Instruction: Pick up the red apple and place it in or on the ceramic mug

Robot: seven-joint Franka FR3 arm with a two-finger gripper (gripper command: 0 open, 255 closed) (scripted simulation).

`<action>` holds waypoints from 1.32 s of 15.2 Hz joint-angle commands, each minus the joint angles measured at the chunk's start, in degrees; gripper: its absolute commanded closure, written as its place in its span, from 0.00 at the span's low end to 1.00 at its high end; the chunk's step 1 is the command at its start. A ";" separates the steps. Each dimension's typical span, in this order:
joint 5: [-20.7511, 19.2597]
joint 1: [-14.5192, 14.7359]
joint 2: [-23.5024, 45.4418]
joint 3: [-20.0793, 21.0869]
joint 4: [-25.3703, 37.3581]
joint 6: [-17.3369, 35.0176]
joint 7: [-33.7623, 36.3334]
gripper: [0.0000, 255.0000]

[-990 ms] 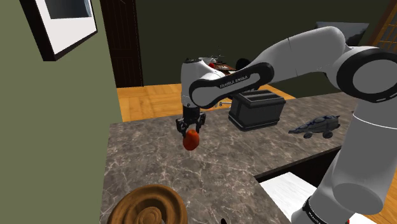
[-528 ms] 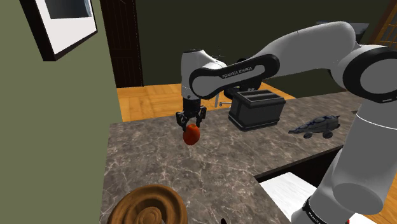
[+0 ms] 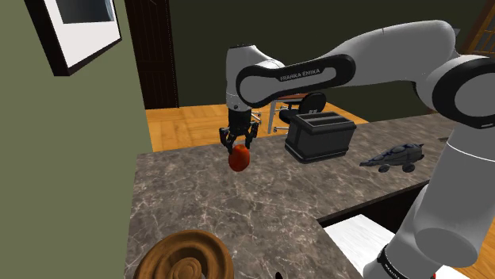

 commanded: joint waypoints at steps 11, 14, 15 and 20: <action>0.89 0.38 -2.66 0.47 4.99 -7.60 0.14 1.00; 2.38 1.45 -7.68 1.58 -0.39 -7.10 2.07 1.00; 2.90 1.84 -9.28 1.98 -2.02 -7.03 2.73 1.00; 5.68 4.10 -16.76 4.10 -8.94 -7.30 6.23 1.00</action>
